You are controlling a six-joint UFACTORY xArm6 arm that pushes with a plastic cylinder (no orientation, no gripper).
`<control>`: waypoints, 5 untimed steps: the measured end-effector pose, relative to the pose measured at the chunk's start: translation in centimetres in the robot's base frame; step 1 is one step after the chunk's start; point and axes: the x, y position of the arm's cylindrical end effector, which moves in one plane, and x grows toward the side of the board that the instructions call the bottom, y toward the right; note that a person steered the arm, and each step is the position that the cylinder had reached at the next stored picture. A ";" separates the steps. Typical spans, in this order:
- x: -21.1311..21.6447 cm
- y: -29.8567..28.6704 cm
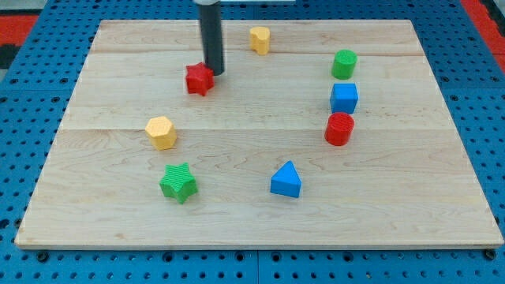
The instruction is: Push yellow heart towards red star
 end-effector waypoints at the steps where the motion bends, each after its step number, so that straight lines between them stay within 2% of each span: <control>1: 0.5 -3.7; 2: 0.2 0.5; 3: -2.1 9.8; 4: -7.1 17.9; 5: -11.8 18.6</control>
